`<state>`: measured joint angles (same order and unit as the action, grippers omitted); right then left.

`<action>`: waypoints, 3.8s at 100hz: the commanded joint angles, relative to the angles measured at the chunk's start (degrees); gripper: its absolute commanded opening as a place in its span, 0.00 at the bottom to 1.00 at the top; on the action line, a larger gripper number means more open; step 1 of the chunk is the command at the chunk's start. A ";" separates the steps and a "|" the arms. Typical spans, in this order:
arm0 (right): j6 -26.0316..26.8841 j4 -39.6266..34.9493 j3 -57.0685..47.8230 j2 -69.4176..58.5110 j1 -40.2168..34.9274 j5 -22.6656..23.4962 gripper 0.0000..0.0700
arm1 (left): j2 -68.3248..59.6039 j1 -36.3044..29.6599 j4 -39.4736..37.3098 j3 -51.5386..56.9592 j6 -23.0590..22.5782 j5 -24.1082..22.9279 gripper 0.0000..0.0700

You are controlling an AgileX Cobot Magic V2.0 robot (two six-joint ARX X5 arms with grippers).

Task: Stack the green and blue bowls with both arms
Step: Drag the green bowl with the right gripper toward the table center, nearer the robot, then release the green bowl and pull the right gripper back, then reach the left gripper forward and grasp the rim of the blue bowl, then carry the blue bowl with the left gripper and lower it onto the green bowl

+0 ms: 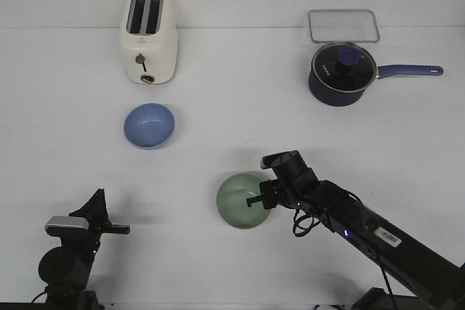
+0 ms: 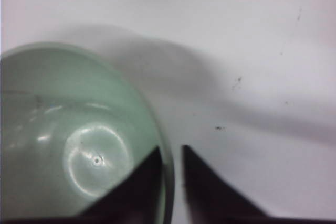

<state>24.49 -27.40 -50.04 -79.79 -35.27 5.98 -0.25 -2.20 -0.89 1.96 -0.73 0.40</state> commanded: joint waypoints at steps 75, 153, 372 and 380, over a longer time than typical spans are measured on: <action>-11.50 3.76 10.21 50.34 -7.17 -20.63 0.45 | 0.07 0.02 -0.87 -1.09 -0.09 0.24 0.02; -9.57 -0.98 18.58 61.35 -8.26 -19.54 0.45 | -1.92 -0.02 1.42 9.38 30.10 1.14 0.02; -9.77 -1.01 18.58 61.35 -8.26 -19.96 0.45 | -74.99 -15.47 32.37 71.32 12.66 16.94 0.01; -9.77 -1.01 18.58 61.35 -8.26 -19.98 0.45 | -75.38 -21.42 31.54 70.42 14.16 15.19 0.01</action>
<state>14.37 -28.97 -31.20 -18.31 -43.07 -13.74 -74.15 -19.46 31.57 72.69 11.86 16.58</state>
